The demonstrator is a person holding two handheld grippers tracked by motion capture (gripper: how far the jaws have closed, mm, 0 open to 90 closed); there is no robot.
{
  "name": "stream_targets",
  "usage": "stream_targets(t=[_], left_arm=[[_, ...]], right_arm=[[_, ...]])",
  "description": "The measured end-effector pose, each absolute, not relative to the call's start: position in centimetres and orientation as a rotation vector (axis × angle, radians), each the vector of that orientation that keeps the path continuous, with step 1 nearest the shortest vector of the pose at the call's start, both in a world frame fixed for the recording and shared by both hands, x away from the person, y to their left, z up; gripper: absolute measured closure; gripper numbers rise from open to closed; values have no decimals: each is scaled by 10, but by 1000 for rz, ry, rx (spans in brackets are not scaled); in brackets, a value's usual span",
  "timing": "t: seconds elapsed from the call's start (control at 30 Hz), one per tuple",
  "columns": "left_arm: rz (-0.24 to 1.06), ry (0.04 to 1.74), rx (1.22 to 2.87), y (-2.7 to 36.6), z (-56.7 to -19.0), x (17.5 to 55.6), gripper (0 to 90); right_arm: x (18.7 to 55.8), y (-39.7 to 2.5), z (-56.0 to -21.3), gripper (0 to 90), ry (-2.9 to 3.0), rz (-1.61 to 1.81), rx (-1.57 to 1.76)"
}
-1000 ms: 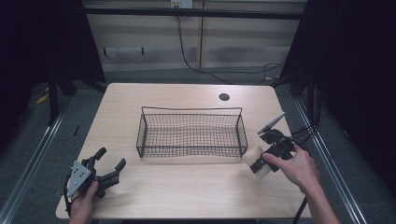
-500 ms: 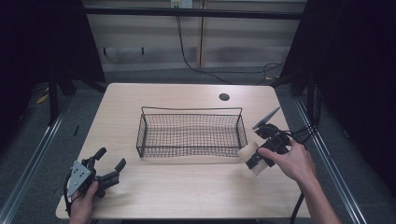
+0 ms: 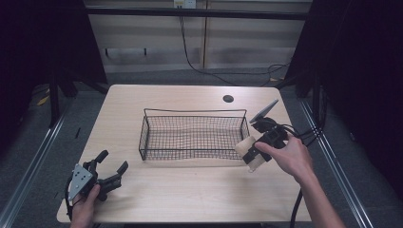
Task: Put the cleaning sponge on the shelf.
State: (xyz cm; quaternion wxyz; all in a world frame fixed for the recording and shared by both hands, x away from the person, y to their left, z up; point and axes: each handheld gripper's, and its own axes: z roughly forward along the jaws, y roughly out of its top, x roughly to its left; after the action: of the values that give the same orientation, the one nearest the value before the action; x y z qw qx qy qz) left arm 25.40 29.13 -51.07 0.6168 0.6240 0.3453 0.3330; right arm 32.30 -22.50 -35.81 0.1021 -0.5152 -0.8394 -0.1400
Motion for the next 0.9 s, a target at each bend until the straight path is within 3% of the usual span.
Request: stream_targets(t=[0.9], left_arm=[[766,795,1437,291,-511,254,158]], right_arm=[[361,-209,-350,284,-2426,-360,-1611]])
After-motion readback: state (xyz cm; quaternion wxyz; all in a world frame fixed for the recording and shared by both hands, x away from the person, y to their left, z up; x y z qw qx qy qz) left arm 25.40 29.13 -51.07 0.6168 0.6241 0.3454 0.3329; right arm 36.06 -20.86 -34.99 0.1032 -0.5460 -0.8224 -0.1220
